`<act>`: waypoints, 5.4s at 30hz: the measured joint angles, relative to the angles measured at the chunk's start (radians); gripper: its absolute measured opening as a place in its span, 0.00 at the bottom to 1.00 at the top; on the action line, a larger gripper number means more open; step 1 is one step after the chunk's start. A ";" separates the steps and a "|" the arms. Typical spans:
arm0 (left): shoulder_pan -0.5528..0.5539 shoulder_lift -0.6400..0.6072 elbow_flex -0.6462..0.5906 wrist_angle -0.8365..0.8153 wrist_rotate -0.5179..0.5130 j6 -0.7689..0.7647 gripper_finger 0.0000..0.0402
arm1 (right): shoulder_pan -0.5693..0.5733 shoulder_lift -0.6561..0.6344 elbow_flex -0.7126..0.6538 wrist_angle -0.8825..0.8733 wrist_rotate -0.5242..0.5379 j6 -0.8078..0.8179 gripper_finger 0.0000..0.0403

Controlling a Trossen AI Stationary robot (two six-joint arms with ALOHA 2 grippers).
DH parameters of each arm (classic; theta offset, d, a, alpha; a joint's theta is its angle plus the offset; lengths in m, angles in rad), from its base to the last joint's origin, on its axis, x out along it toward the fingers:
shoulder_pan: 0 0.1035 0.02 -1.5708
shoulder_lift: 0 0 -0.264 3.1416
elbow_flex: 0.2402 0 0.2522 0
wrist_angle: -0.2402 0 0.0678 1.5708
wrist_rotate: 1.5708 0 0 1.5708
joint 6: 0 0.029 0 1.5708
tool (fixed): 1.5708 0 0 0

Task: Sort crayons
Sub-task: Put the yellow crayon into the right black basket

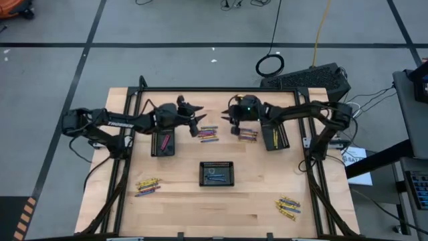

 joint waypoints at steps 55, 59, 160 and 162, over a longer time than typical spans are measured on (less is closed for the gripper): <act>-0.063 0.248 0.084 -0.472 0.240 0.024 0.41 | 0.181 -0.057 -0.001 -0.075 0.115 0.058 0.21; -0.062 0.247 0.084 -0.467 0.220 0.024 0.41 | 0.195 -0.057 -0.001 -0.077 0.115 0.057 0.21; -0.064 0.051 0.084 -0.499 0.135 0.051 0.00 | 0.192 0.244 0.133 0.077 0.060 0.089 0.43; -0.064 0.051 0.084 -0.494 0.135 0.052 0.00 | 0.192 0.276 0.193 0.013 0.060 0.071 0.45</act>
